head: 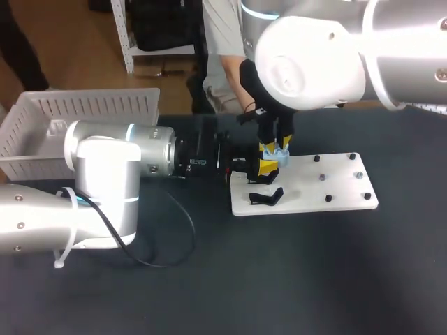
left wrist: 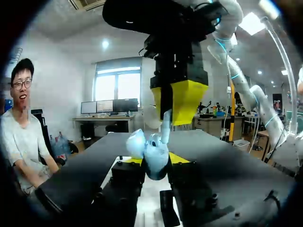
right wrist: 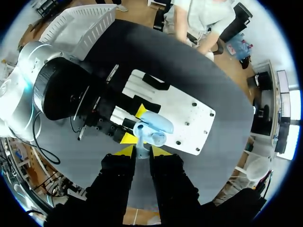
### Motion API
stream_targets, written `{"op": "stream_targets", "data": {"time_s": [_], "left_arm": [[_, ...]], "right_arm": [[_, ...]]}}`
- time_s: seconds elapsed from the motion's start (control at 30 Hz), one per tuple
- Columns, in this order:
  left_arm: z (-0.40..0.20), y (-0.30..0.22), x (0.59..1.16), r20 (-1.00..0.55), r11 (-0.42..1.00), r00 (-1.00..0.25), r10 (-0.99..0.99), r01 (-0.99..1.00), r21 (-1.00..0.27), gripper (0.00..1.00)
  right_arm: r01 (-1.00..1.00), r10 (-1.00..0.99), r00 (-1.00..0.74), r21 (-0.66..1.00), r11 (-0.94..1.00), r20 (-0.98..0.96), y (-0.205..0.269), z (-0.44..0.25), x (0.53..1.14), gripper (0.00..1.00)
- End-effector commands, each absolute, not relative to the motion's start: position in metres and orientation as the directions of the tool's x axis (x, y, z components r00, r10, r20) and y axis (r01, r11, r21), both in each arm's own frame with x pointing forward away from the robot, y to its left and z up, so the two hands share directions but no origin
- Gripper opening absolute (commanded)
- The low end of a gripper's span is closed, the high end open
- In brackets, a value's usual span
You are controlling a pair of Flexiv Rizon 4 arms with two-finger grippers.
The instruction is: Pick up each earbud case from the left stands, insert the matching earbuds, close the lid, and place the case in the box.
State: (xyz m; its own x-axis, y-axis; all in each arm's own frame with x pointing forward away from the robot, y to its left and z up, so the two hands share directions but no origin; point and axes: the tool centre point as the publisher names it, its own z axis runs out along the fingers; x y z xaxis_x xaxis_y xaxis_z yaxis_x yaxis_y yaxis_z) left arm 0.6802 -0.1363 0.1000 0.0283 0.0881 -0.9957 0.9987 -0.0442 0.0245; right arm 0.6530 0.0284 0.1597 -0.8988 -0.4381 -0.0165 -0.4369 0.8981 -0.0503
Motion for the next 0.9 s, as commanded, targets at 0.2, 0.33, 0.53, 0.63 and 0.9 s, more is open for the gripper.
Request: {"op": "stream_targets", "data": {"time_s": [0.2,0.33,0.53,0.63,0.9], "left_arm": [[0.0992,-0.1366,0.6787,-0.996,-0.038,0.032,0.085,0.999,0.029,0.0],[0.0992,-0.1366,0.6787,-0.996,-0.038,0.032,0.085,0.999,0.029,0.0],[0.0992,-0.1366,0.6787,-0.996,-0.038,0.032,0.085,0.999,0.029,0.0],[0.0992,-0.1366,0.6787,-0.996,-0.038,0.032,0.085,0.999,0.029,0.0],[0.0992,-0.1366,0.6787,-0.996,-0.038,0.032,0.085,0.999,0.029,0.0]], "right_arm": [[-0.441,-0.443,-0.897,-0.058,0.895,-0.014,0.0326,0.1577,0.655,0.0],[-0.439,-0.441,-0.897,-0.059,0.896,-0.014,0.0325,0.157,0.6569,0.0],[-0.438,-0.44,-0.898,-0.056,0.897,-0.014,0.0322,0.1566,0.6581,0.0],[-0.441,-0.443,-0.897,-0.056,0.896,-0.015,0.0336,0.1564,0.6584,0.0],[-0.44,-0.441,-0.898,-0.058,0.896,-0.007,0.034,0.1522,0.6613,0.0]]}}
